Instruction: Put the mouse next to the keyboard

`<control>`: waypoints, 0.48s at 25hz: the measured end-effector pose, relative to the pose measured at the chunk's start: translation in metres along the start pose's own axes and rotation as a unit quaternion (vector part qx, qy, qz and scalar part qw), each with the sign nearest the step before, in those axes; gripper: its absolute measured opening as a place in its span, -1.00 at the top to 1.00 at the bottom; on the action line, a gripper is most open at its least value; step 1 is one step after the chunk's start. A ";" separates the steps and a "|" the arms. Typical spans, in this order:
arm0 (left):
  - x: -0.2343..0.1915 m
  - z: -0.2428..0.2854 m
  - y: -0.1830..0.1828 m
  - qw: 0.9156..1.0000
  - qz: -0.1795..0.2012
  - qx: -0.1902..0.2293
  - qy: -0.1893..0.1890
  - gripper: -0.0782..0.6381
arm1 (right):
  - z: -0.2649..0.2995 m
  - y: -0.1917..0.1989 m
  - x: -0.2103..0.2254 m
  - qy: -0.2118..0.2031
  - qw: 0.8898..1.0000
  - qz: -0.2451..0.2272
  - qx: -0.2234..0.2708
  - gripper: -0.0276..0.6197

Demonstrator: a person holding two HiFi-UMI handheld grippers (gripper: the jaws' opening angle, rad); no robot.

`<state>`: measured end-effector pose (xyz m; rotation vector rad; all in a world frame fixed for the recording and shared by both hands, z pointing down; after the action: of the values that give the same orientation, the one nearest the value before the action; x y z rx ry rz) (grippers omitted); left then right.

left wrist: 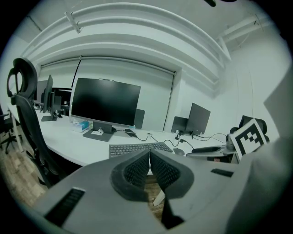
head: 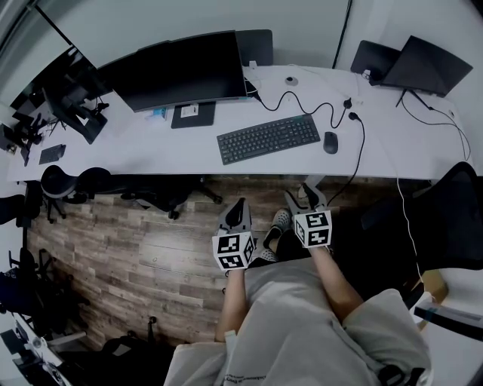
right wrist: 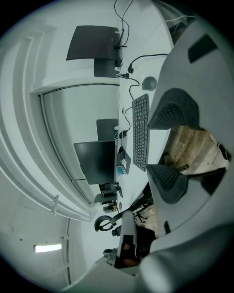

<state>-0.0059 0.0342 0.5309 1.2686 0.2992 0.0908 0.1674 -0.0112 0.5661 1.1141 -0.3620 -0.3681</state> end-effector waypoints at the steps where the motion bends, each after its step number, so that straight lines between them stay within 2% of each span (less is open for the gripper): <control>1: -0.001 0.000 0.000 1.000 0.000 0.000 -0.001 0.72 | 0.000 0.000 0.000 0.000 1.000 -0.001 0.001 0.18; 12: 0.005 0.001 -0.002 1.000 0.003 0.003 0.000 0.72 | -0.005 -0.005 0.006 0.007 1.000 0.007 0.019 0.65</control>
<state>-0.0011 0.0335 0.5289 1.2764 0.2947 0.0949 0.1746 -0.0121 0.5605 1.1503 -0.3657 -0.3424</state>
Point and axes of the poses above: the fingertips, and each gripper's own axes: z forward along the fingers, x to its right, y out of its underside, the point moved 3 cm from there along -z, backward along the fingers, and after that the axes turned 2 degrees about x, right-handed, at the moved point
